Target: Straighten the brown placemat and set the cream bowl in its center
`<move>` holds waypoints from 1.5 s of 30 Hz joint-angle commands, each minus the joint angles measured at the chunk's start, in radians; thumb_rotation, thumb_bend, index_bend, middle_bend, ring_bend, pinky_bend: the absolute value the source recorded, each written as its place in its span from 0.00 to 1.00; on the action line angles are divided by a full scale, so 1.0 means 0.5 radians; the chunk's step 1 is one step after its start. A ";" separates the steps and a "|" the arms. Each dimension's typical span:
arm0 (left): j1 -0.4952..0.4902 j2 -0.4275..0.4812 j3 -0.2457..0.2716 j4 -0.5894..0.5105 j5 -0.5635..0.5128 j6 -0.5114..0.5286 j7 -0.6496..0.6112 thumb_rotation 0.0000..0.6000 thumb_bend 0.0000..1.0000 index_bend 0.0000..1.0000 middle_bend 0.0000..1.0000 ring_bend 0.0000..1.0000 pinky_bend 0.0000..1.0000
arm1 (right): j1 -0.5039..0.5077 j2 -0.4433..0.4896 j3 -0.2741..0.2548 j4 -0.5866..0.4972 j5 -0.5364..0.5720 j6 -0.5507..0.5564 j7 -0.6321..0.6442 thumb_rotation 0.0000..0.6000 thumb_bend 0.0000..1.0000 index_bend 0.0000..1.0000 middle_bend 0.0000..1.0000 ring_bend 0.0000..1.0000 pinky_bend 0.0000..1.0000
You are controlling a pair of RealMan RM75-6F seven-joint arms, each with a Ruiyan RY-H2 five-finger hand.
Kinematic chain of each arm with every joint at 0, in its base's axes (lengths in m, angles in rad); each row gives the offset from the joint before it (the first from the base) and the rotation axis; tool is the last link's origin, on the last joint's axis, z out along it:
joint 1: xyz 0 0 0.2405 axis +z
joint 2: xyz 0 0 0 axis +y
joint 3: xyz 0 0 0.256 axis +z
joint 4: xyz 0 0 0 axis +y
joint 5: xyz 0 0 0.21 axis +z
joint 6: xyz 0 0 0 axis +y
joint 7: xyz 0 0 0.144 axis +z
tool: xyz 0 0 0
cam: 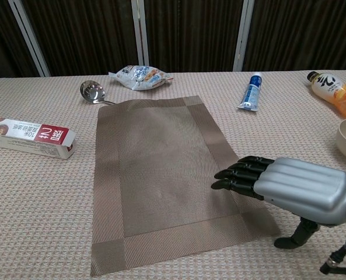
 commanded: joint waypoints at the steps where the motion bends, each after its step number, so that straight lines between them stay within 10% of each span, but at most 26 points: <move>1: 0.000 -0.001 0.000 0.001 -0.001 -0.002 -0.001 1.00 0.00 0.00 0.00 0.00 0.00 | 0.006 -0.026 0.005 0.021 0.008 0.009 0.003 1.00 0.06 0.01 0.00 0.00 0.00; 45: 0.001 0.012 -0.002 0.009 0.001 -0.049 -0.043 1.00 0.00 0.00 0.00 0.00 0.00 | 0.079 -0.179 0.093 0.206 0.186 0.064 0.002 1.00 0.09 0.04 0.00 0.00 0.00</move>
